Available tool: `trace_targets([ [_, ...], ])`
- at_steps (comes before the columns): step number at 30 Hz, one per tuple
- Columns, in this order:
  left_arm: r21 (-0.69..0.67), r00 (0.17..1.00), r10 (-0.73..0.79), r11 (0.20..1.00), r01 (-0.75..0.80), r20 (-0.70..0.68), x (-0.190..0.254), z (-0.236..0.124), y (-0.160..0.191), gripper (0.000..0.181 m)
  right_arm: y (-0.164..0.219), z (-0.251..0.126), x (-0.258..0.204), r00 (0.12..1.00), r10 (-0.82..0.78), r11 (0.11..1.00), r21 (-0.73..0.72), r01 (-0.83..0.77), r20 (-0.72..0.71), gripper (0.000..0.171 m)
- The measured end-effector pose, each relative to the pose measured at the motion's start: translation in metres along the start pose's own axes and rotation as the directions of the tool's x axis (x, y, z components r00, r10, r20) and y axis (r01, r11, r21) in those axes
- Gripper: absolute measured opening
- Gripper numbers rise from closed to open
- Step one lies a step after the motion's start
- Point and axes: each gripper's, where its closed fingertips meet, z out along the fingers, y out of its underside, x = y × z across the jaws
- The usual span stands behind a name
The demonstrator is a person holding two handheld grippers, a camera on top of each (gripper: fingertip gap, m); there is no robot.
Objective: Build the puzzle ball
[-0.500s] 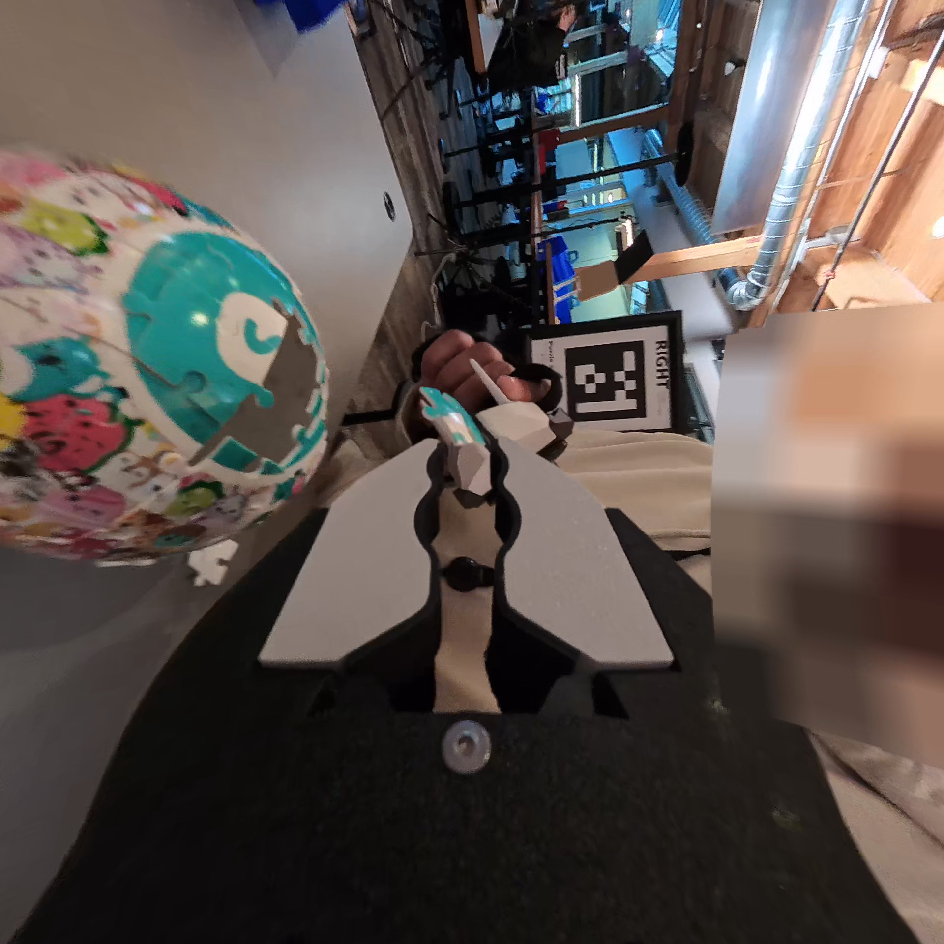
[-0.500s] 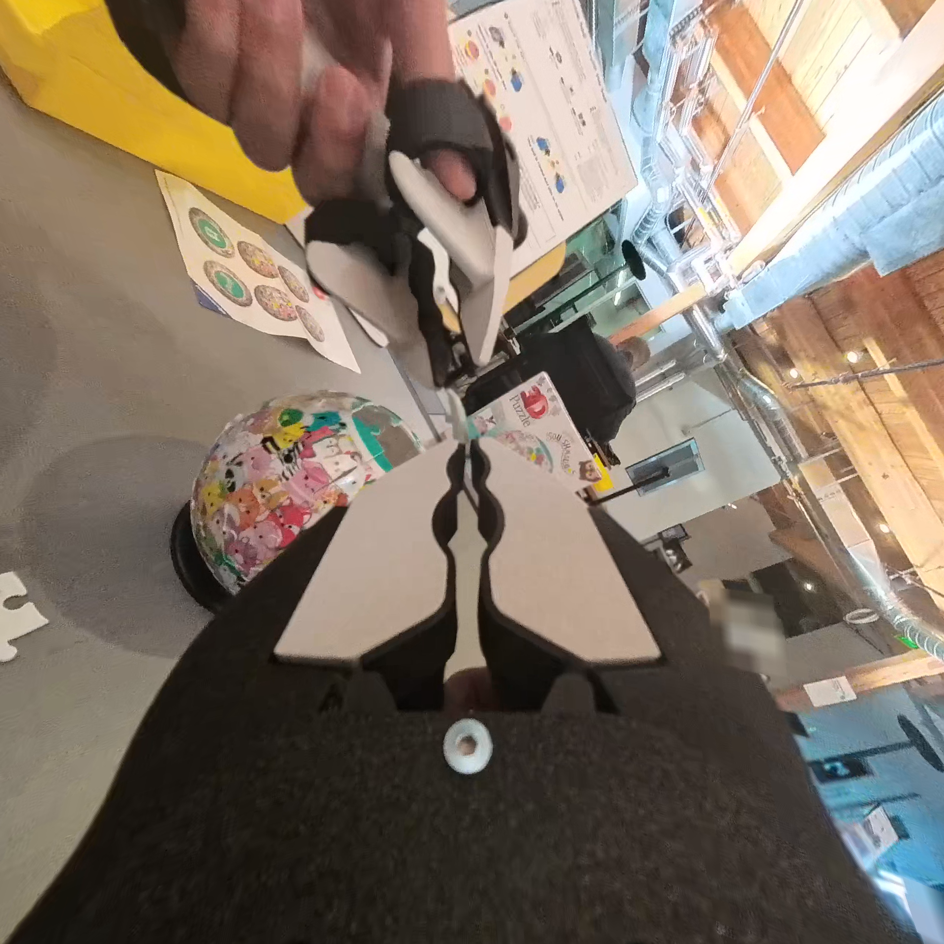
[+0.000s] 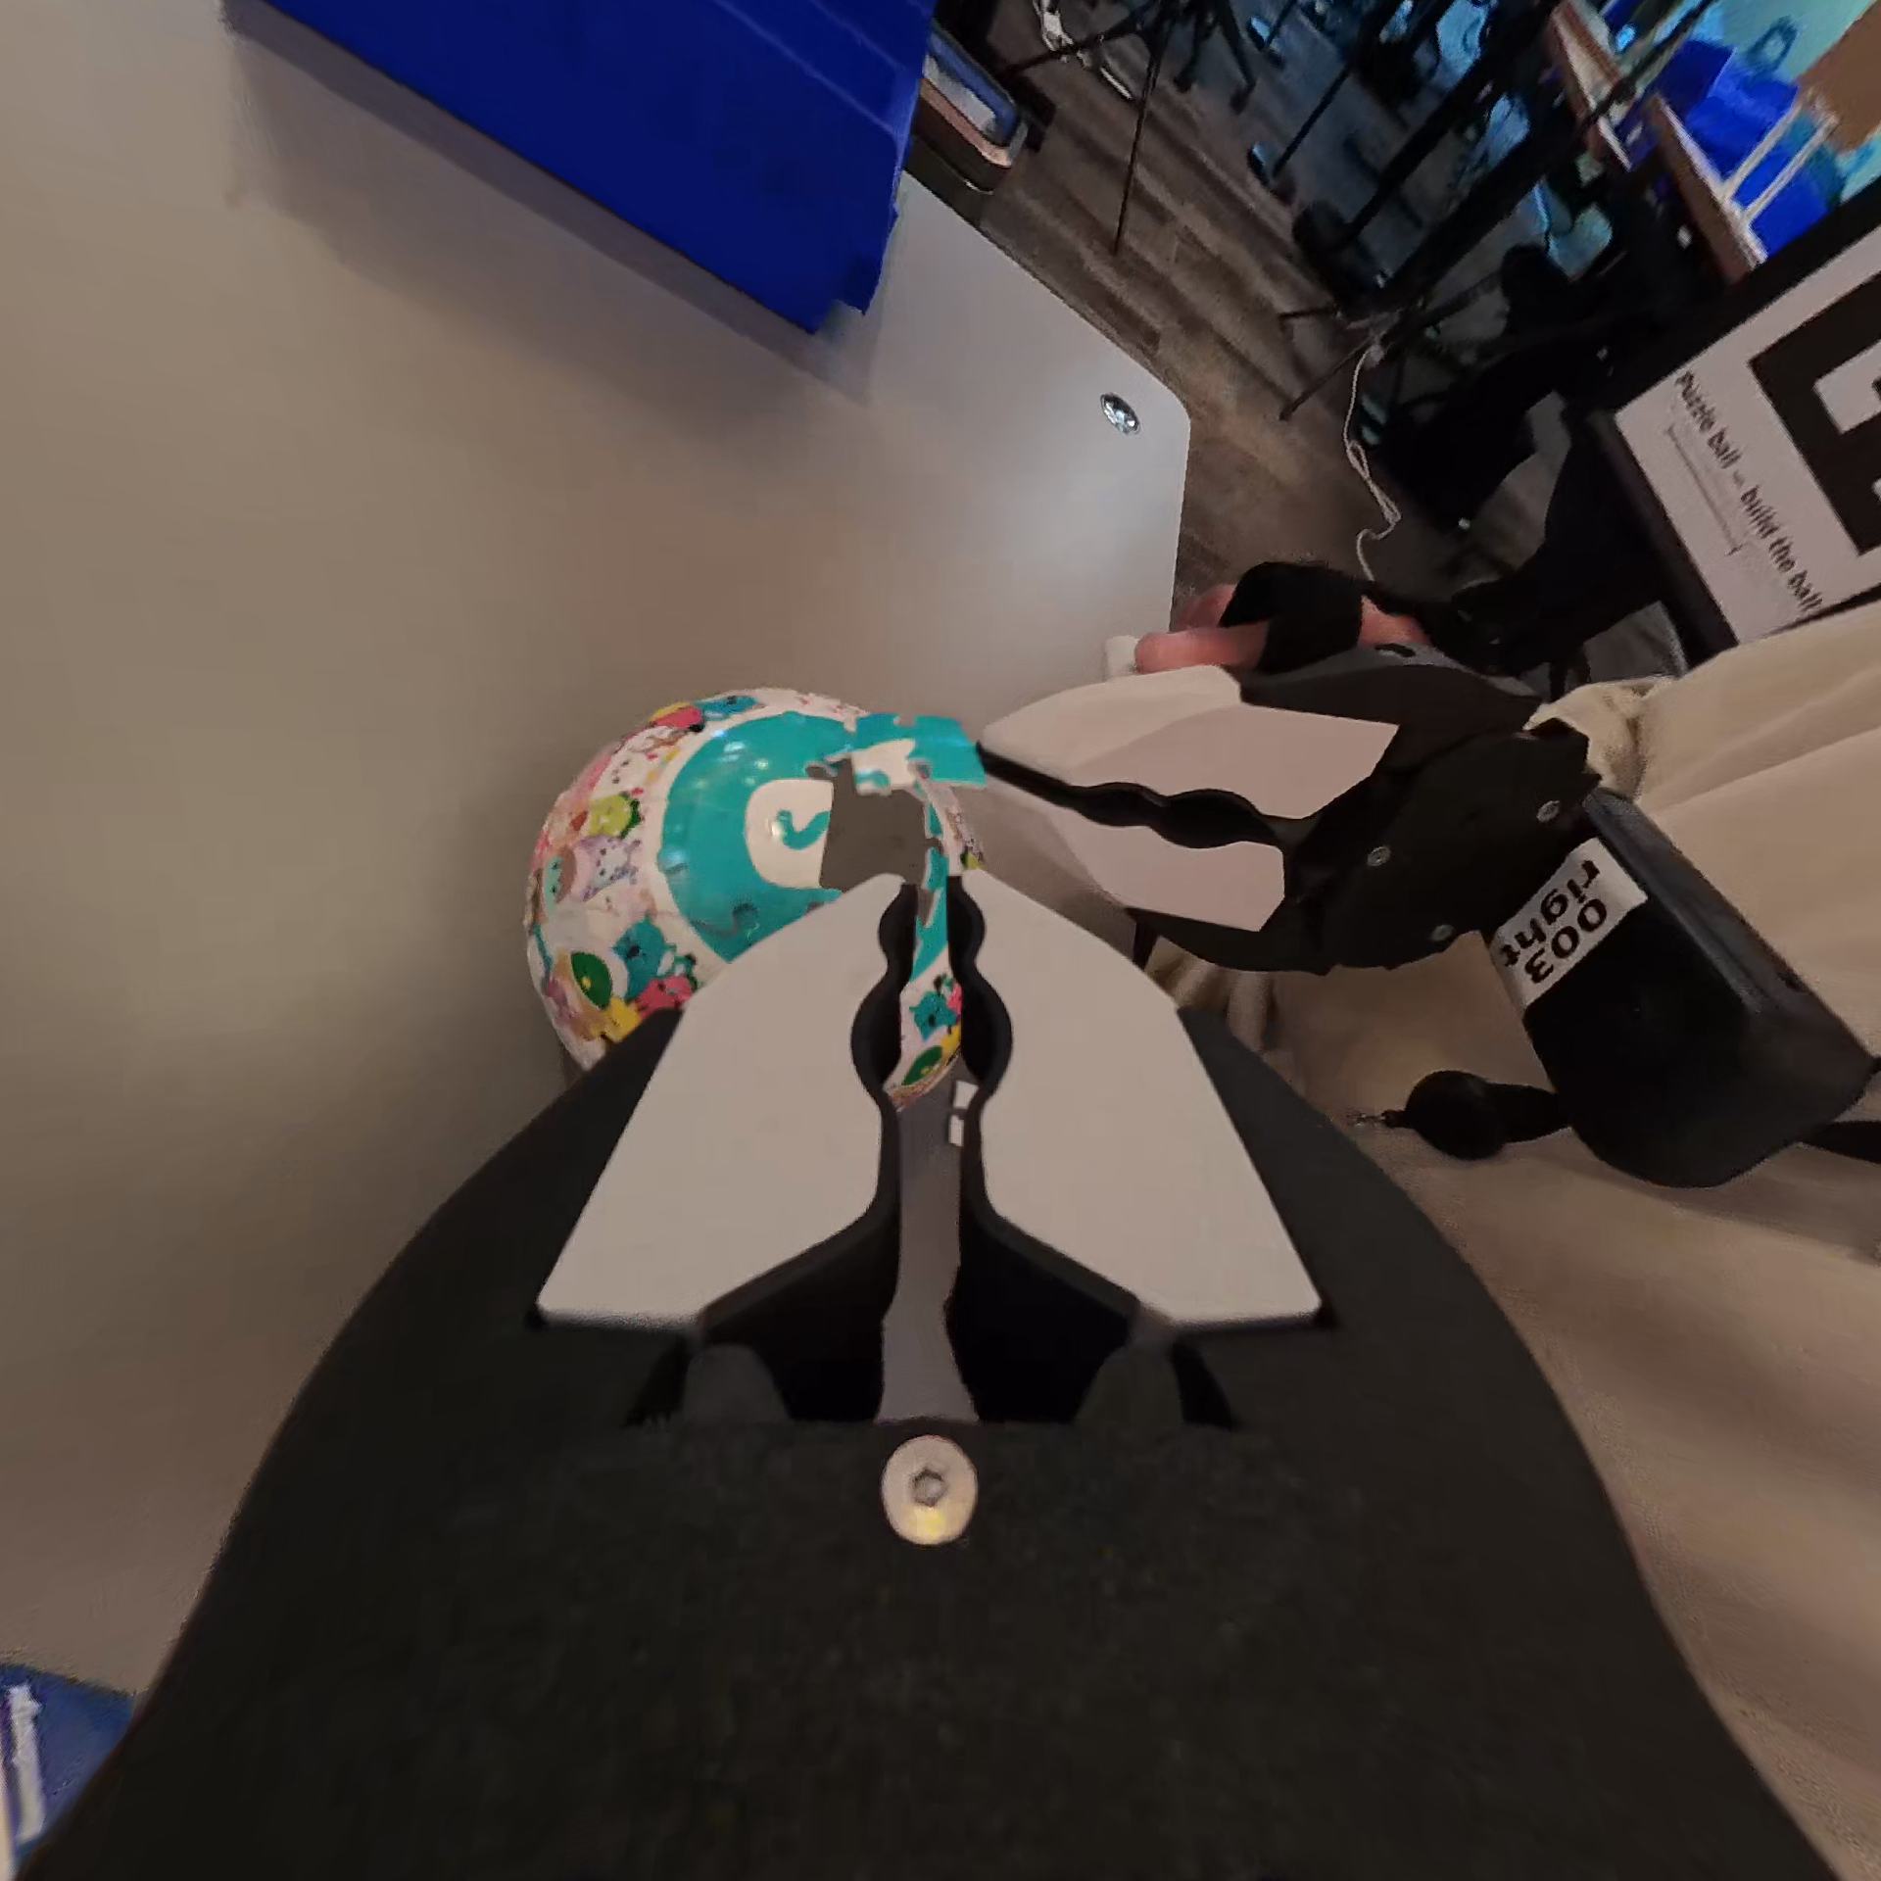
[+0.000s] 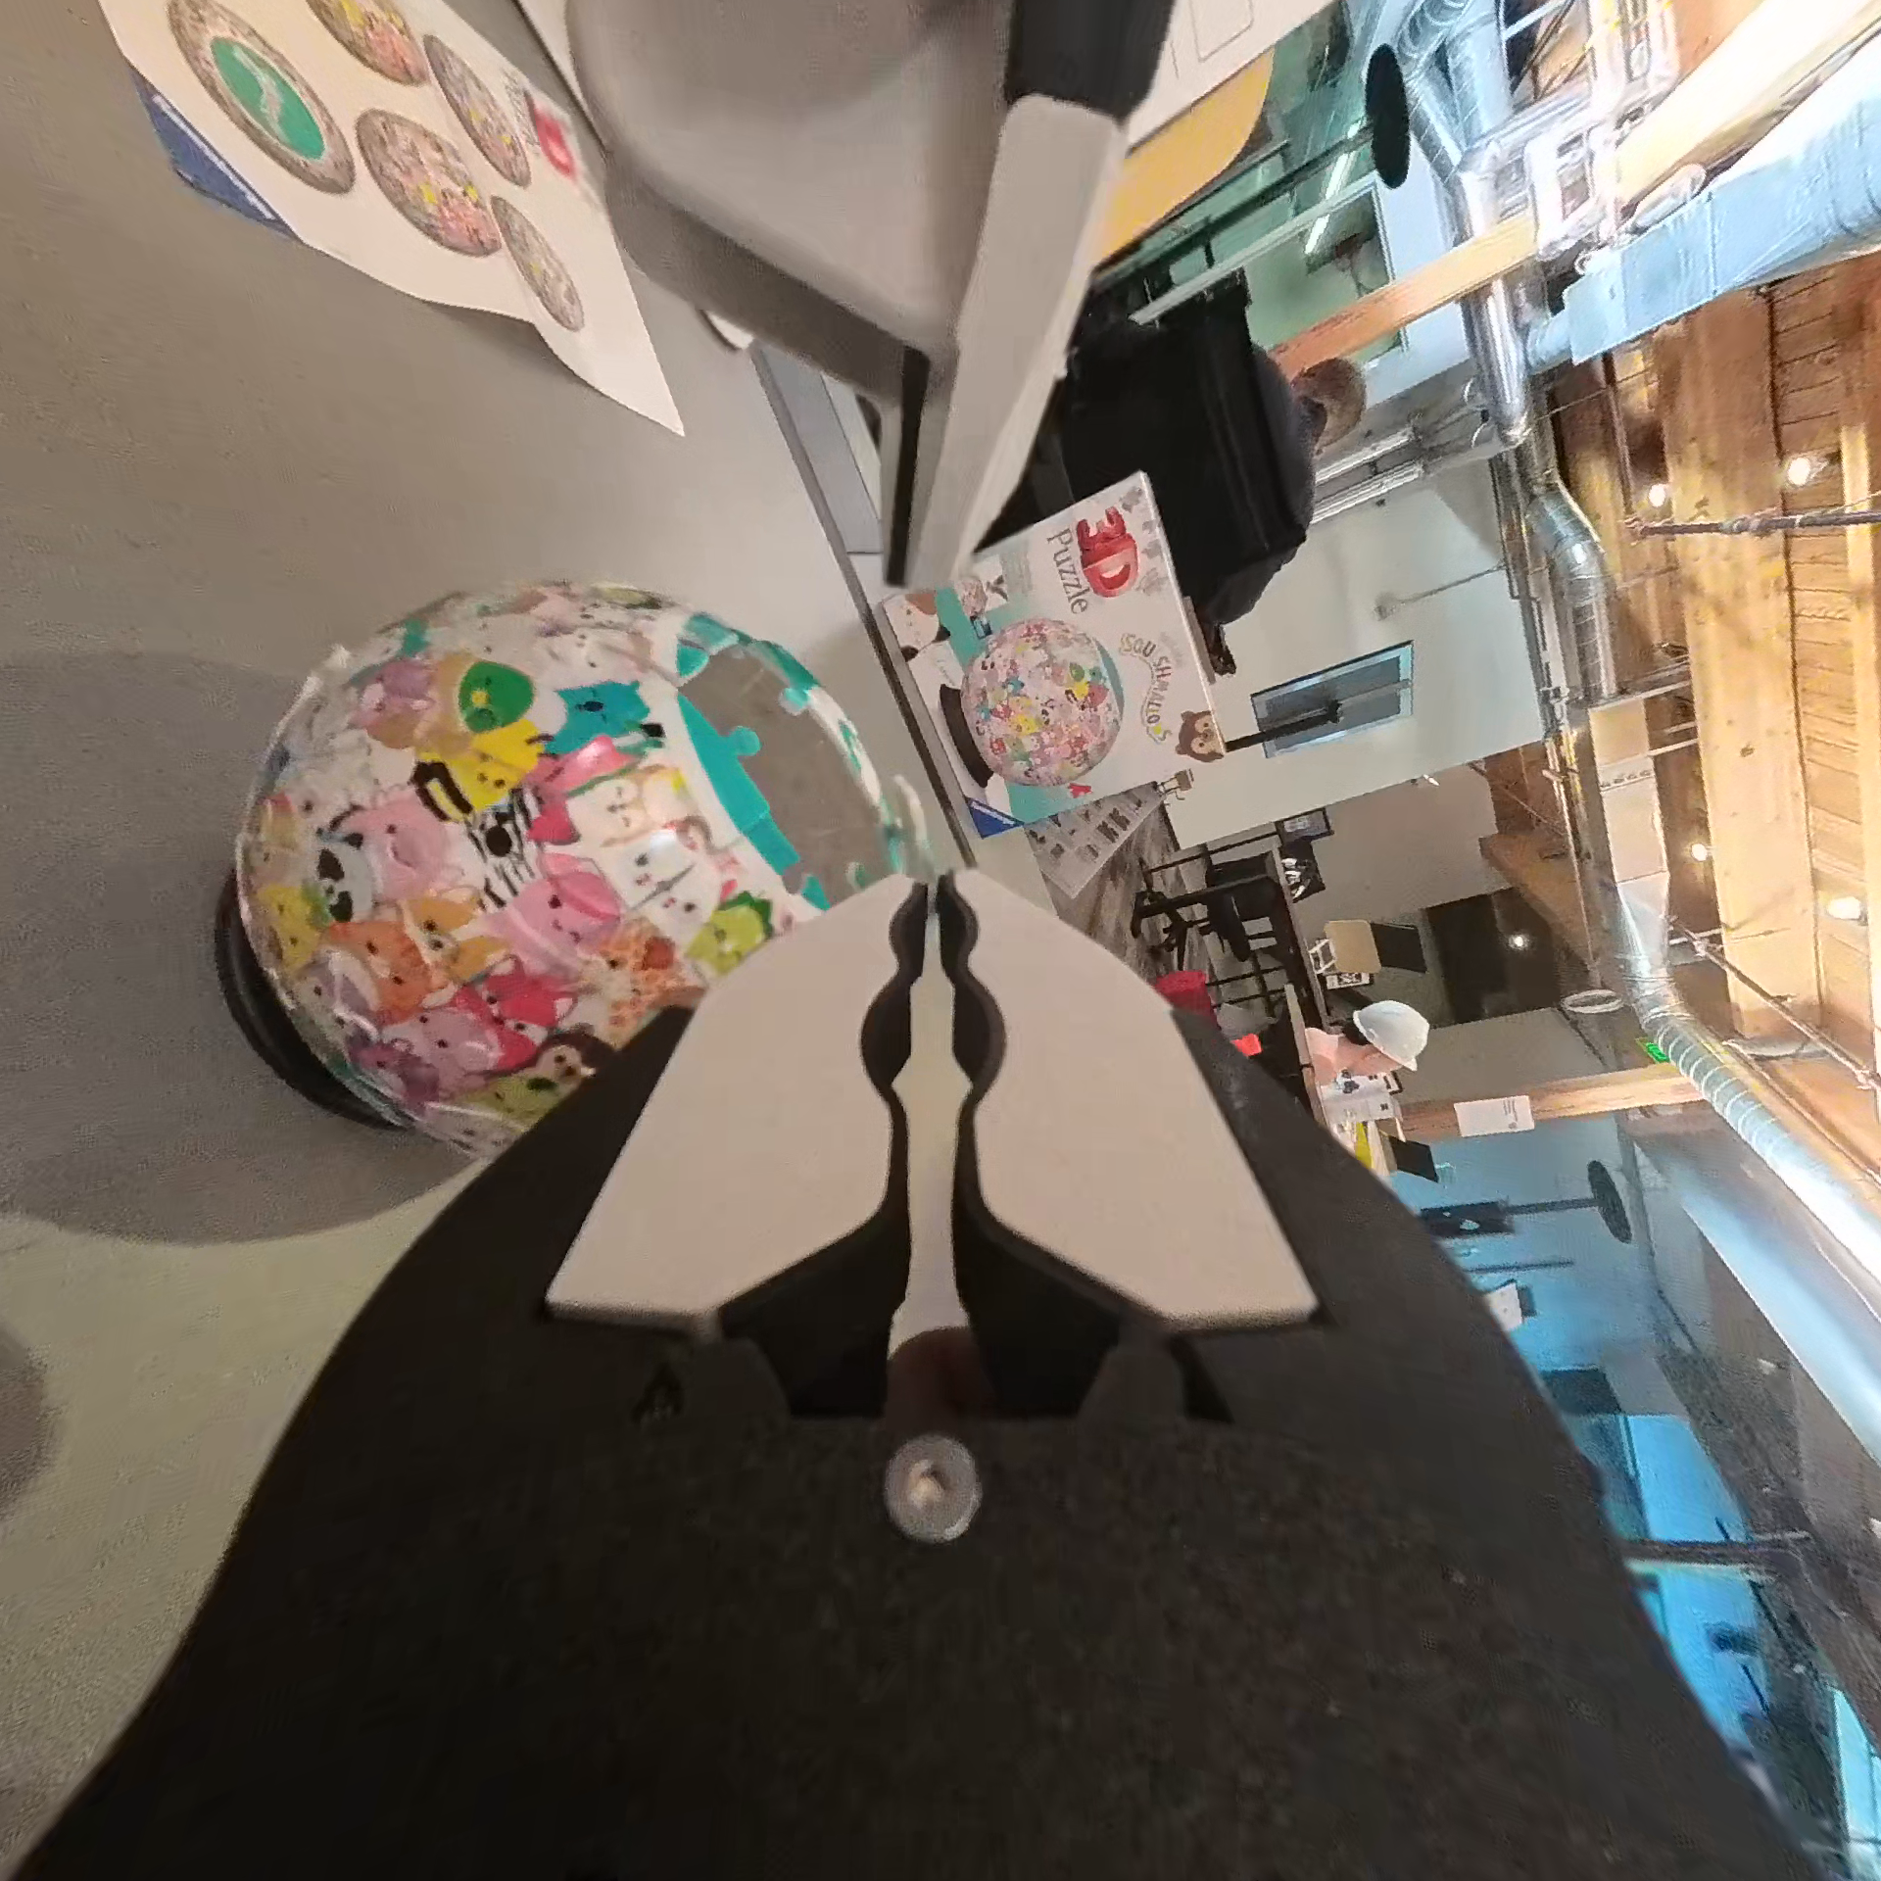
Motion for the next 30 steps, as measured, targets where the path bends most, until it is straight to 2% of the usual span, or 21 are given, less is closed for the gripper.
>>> trace_targets([
  [4,-0.029,0.998,0.067,0.997,-0.067,-0.012,0.000,0.011,0.000,0.004,0.001,0.003,-0.003,0.999,-0.035,0.999,-0.017,0.035,-0.008,0.002],
  [20,-0.075,0.991,0.130,0.989,-0.127,0.030,-0.007,0.027,0.003,0.005,-0.002,0.003,-0.009,0.999,-0.026,0.999,-0.036,0.027,0.023,0.003],
  [30,-0.092,0.987,0.161,0.983,-0.160,0.008,0.002,0.032,0.002,0.006,-0.004,0.005,-0.014,0.998,0.000,0.999,-0.034,0.002,0.066,0.003],
])
